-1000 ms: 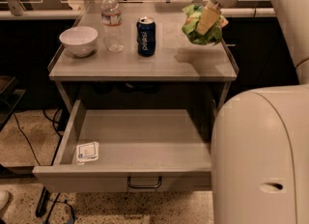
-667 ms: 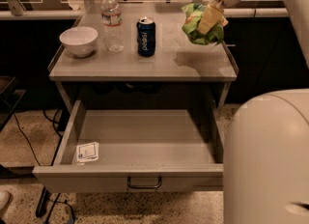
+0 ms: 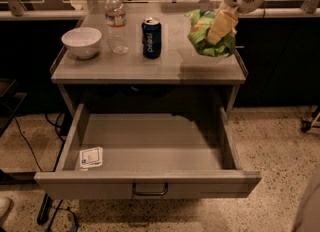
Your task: Place green rice chip bag into top drawer
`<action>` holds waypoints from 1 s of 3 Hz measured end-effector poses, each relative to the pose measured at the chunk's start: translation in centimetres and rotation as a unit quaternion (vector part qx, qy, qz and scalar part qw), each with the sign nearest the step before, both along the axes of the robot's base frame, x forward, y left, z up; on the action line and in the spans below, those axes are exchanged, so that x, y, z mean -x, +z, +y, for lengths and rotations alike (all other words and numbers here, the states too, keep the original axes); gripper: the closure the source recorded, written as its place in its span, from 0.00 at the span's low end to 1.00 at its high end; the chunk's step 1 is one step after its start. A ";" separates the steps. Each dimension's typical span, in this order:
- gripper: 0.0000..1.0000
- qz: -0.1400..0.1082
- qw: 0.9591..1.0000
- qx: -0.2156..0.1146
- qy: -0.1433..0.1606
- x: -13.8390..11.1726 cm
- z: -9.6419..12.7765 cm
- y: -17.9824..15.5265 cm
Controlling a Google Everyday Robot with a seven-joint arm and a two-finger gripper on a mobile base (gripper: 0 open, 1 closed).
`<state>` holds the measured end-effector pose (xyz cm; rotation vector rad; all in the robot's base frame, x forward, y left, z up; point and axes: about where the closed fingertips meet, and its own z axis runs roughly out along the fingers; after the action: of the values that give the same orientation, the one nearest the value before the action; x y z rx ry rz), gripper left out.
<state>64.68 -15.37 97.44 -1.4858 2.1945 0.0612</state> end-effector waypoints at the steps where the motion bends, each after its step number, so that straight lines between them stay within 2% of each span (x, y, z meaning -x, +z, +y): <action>1: 1.00 0.000 1.000 0.000 0.000 0.0 0.0 0.0; 2: 1.00 0.000 1.000 -0.001 0.012 1.5 0.5 0.5; 3: 1.00 0.009 1.000 -0.011 0.015 4.6 1.2 0.6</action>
Offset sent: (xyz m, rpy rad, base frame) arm -0.0406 0.0091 0.0132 -0.0006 0.0002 0.0547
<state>60.05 -14.21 98.03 -1.5115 2.1794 0.1078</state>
